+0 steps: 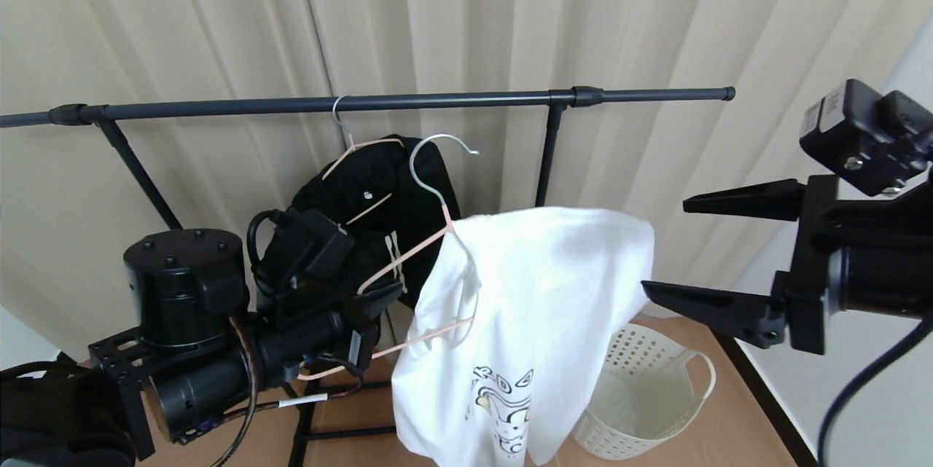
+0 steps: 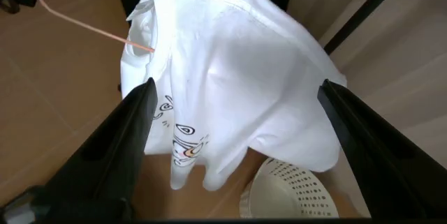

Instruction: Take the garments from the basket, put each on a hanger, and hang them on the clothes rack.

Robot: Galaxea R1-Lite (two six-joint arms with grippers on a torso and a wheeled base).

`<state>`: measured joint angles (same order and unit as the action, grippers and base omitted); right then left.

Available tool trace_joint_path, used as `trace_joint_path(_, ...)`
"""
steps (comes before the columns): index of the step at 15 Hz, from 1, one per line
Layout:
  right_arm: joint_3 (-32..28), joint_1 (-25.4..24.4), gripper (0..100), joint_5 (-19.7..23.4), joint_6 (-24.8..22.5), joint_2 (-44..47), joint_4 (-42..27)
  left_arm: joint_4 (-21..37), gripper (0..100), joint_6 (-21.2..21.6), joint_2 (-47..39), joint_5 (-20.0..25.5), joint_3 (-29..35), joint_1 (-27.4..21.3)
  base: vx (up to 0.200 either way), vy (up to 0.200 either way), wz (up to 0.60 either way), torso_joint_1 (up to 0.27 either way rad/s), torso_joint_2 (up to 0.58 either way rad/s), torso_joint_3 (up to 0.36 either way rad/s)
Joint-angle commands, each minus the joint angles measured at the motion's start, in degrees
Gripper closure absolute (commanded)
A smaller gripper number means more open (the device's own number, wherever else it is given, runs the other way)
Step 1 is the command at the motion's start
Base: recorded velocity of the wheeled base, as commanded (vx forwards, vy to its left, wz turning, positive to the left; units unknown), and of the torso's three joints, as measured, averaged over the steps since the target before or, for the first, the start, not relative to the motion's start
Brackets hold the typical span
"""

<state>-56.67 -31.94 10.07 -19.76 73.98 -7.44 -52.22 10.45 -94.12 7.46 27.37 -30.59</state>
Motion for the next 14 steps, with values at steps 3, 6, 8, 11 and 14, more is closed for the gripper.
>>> trace_joint_path(3,-12.94,1.79,0,8.39,-8.45,4.15,-17.44,-0.33,100,4.41,0.7,3.79,-3.37,0.18,0.0,0.0,0.0,0.0,0.0,0.0)
trace_joint_path(6,-17.24,1.79,0,12.61,-13.81,9.16,-27.19,-0.42,100,6.34,0.96,3.79,-3.29,-2.64,0.0,0.0,0.0,0.0,0.0,0.0)
trace_joint_path(8,-17.77,1.7,0,12.69,-15.48,11.97,-27.72,-0.33,100,6.34,1.4,3.7,-3.2,-4.92,0.0,0.0,0.0,0.0,0.0,0.0)
trace_joint_path(11,-18.12,1.7,0,13.92,-18.91,14.96,-27.46,-0.33,100,6.25,1.84,3.53,-3.02,-6.5,0.0,0.0,0.0,0.0,0.0,0.0)
trace_joint_path(14,-19.62,1.7,0,16.03,-20.05,17.51,-27.72,-0.33,100,6.25,1.84,3.53,-2.67,-6.59,0.0,0.0,0.0,0.0,0.0,0.0)
